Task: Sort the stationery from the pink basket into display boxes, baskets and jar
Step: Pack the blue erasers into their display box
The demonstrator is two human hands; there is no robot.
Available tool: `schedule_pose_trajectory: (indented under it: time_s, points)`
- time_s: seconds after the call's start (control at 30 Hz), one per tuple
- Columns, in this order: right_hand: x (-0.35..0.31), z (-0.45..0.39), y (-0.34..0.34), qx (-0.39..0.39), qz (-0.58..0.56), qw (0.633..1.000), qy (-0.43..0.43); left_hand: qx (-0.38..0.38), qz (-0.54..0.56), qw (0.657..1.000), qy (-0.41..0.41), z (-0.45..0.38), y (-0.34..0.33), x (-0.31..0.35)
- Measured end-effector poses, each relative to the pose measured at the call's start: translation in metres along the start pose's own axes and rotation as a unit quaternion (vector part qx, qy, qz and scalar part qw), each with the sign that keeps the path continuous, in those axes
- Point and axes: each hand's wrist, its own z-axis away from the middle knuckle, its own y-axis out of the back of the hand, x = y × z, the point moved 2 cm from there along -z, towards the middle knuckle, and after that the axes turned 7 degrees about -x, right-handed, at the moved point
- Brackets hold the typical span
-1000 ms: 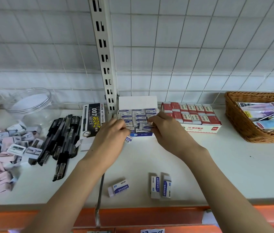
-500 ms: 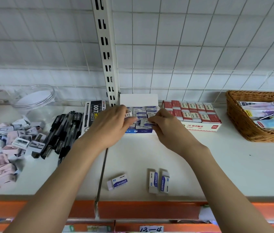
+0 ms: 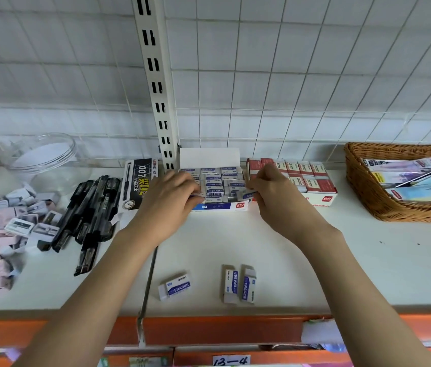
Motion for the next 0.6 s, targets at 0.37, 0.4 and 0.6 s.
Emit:
schedule_pose_trajectory:
  time_s: [0.37,0.4,0.6]
  points:
    - [-0.004,-0.015,0.003,-0.077,0.025,0.995,0.052,0.069,-0.008,0.997,-0.014,-0.002,-0.003,0.011]
    - [-0.005,-0.017,0.002,-0.085,0.025,0.994,0.056,0.074,-0.006,0.997,-0.002,-0.001,-0.002,0.011]
    - [-0.007,-0.02,-0.003,-0.072,0.007,0.995,0.061,0.077,-0.007,0.996,0.05,0.005,-0.009,0.001]
